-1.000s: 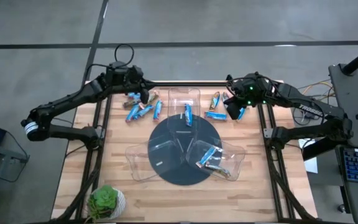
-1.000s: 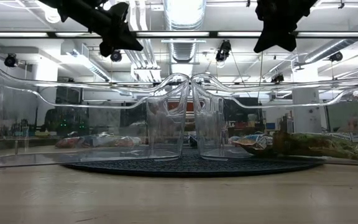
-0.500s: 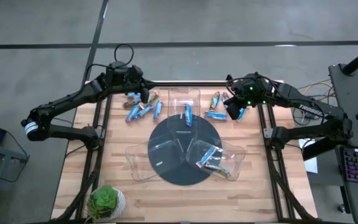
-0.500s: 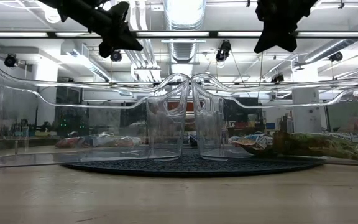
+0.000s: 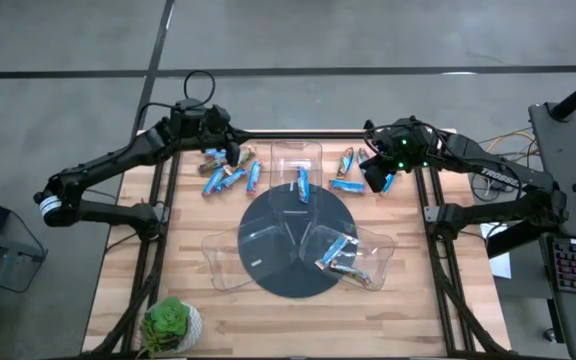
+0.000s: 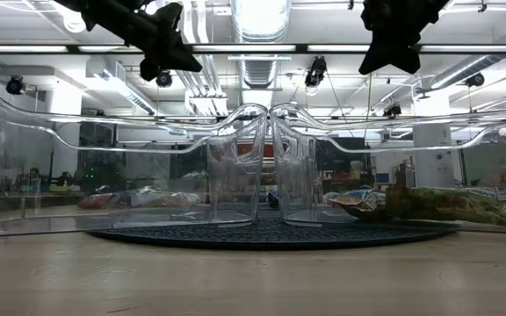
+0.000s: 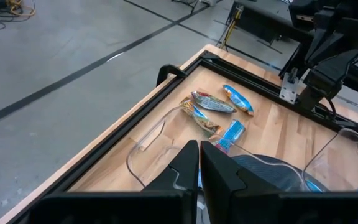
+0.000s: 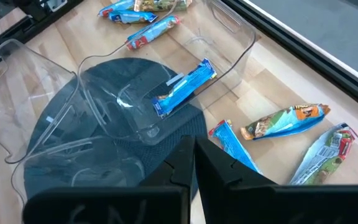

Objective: Pick and place Granola Bars by type
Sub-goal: Put the red snack into the left transparent bin

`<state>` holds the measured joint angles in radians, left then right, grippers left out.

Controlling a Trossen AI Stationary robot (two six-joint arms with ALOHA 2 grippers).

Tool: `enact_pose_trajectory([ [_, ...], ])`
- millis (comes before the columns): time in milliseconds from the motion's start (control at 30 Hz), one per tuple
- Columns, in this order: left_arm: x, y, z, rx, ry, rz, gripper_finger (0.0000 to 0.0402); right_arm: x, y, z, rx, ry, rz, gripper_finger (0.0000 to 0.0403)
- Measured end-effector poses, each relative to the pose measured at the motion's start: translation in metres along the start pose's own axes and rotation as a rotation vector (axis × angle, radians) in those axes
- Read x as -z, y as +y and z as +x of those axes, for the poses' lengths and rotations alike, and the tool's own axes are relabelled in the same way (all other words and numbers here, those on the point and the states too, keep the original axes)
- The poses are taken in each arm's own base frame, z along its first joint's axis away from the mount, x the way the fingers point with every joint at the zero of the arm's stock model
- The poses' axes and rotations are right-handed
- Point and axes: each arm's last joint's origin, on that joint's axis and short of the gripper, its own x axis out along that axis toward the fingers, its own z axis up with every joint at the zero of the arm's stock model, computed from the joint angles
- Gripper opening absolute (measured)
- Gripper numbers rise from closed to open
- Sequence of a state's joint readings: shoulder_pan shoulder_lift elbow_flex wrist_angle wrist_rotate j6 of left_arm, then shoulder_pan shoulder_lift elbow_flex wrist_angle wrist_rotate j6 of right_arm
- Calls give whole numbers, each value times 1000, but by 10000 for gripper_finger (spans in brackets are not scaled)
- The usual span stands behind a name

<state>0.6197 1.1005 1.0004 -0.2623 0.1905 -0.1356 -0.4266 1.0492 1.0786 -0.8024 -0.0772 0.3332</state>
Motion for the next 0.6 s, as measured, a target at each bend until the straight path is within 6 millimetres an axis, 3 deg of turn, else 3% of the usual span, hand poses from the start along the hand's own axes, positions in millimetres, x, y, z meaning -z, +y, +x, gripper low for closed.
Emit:
enact_pose_trajectory([
  [600,0,0,0,-1,0,1,0,0,0,0,0,0,7,8],
])
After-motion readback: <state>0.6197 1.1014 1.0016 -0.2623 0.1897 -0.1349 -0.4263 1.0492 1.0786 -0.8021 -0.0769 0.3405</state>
